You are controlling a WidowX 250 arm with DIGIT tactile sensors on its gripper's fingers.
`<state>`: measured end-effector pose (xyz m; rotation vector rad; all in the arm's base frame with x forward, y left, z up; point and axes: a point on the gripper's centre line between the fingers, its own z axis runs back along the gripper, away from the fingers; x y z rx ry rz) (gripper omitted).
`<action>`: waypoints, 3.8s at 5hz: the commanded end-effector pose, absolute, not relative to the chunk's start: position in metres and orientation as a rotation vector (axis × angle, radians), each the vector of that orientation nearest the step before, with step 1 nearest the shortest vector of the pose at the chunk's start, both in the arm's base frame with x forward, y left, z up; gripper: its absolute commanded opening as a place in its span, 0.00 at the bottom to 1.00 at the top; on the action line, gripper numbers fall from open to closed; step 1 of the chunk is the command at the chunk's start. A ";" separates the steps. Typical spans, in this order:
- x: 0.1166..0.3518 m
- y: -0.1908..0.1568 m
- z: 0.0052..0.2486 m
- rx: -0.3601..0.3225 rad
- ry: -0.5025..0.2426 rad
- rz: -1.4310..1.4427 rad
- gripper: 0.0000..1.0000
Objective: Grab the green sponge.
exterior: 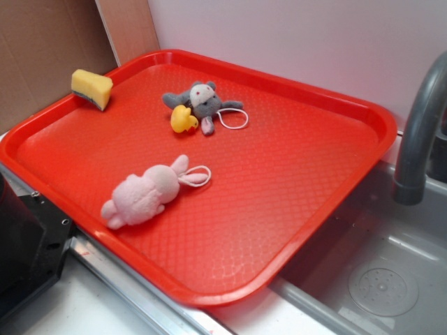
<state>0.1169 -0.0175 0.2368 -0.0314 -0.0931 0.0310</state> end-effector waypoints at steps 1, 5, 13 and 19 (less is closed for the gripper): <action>0.117 -0.017 0.237 -0.031 -0.093 0.031 1.00; 0.160 0.099 0.160 0.065 -0.139 0.779 1.00; 0.104 0.114 0.073 0.176 -0.240 1.188 1.00; 0.184 0.146 0.084 0.118 -0.199 1.148 1.00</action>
